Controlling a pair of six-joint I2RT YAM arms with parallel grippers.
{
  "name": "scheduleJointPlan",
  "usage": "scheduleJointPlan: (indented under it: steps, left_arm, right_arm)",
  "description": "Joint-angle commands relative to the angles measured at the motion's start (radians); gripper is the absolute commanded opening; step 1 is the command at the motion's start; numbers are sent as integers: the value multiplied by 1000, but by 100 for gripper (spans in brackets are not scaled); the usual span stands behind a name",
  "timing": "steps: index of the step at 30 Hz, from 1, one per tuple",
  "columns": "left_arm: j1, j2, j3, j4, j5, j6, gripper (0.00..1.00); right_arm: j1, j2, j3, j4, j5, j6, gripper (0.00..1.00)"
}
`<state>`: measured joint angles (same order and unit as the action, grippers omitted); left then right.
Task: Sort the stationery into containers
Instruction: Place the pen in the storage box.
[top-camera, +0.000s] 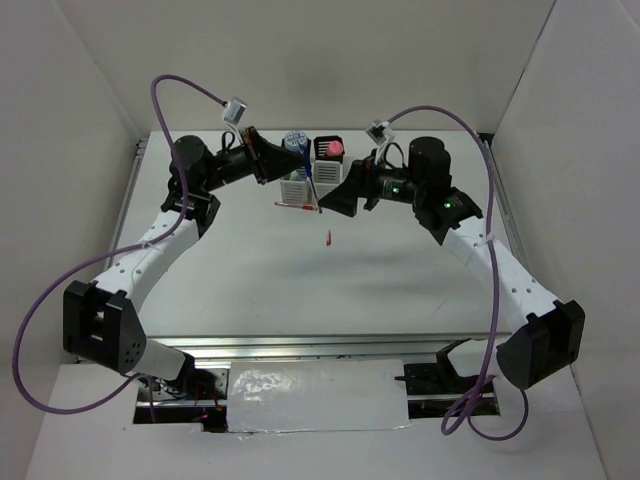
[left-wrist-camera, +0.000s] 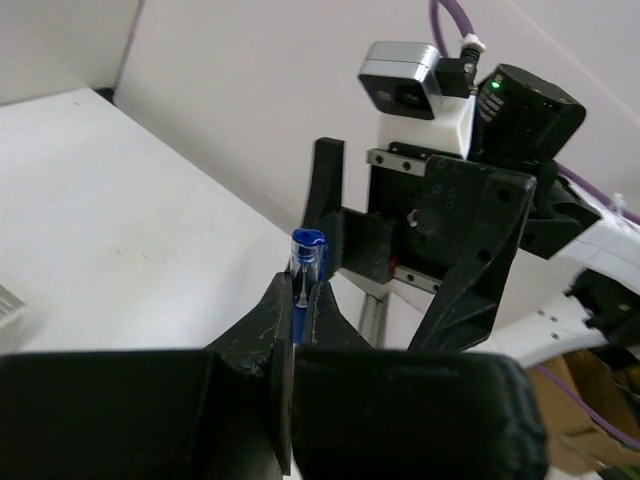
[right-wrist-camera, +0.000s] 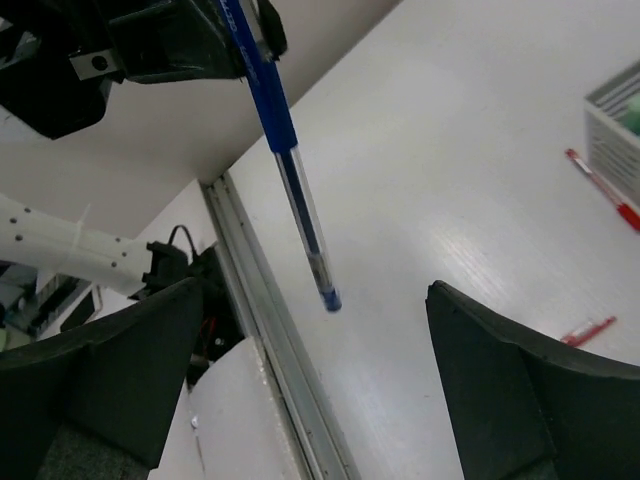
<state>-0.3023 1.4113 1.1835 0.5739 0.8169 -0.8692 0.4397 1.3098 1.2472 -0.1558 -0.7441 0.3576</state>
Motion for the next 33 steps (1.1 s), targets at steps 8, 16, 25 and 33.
scheduleJointPlan:
  steps: [8,16,25,33]
  left_arm:
    - [5,233,99,233,-252,234,0]
    - [-14,460,237,248,-396,453,0]
    - [-23,656,375,277,-455,532,0]
    - [-32,733,375,271,-437,518,4]
  right_arm:
    - [-228,-83,-9,-39,-3,-28,98]
    - [-308,-69,-32,-65,2,-68,97]
    - [-334,-64,-60,-100,-18,-114,96]
    - [-341,-26,-72,-113,-11,-137,93]
